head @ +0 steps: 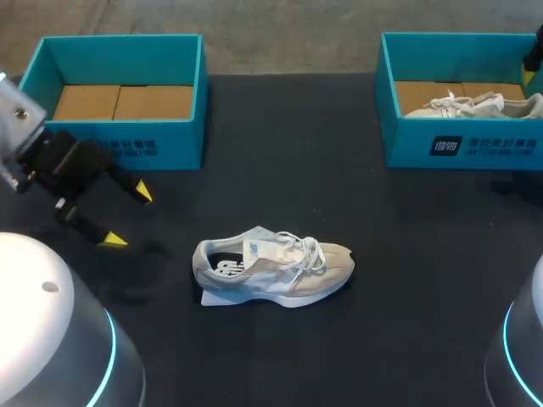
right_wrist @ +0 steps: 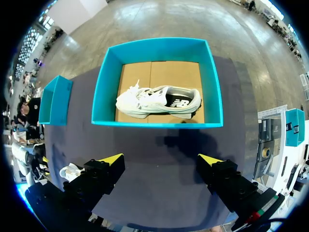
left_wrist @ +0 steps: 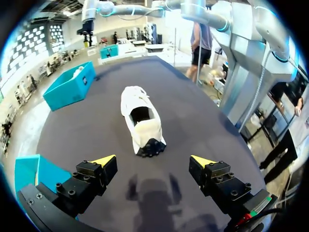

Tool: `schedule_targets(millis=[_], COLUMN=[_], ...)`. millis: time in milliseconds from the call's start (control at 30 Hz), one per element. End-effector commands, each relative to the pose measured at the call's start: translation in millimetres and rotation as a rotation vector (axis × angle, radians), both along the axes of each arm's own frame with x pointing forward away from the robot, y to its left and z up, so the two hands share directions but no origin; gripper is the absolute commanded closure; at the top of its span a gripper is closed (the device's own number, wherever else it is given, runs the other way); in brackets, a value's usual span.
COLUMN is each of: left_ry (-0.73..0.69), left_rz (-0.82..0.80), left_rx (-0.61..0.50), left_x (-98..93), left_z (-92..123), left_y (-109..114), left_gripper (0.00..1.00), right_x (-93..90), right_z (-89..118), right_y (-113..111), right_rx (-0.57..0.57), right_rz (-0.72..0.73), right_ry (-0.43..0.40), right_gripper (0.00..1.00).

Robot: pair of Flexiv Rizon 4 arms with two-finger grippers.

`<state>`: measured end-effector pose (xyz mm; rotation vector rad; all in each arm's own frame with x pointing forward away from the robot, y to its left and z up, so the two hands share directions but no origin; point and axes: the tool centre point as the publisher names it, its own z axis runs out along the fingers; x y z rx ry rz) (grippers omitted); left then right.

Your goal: Take the shoe out of the shoebox, open the shoe tongue, remove and reinsert the insole, then place the shoe into the shoebox

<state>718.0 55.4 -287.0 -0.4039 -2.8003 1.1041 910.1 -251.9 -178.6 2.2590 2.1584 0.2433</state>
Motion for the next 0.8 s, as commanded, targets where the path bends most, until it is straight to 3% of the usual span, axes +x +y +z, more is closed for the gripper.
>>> schedule_targets(millis=[33,433,800], left_ry=[-0.034,-0.005,0.057], left_rz=[0.073,0.188,0.208], left_rx=[-0.098,-0.27,-0.307], left_x=[-9.0,-12.5,-14.8], left_z=[-15.3,-45.6,-70.6], left_y=[8.2,17.0,16.1], left_gripper=[0.0,0.0,0.0], right_x=[-0.8,-0.8,-0.8], right_z=[-0.3,-0.3,-0.3], right_y=[0.3,0.3,0.3], right_rx=[0.0,0.0,0.0], right_rz=[0.0,0.0,0.0], right_ry=[-0.002,-0.002,-0.002], right_gripper=[0.0,0.0,0.0])
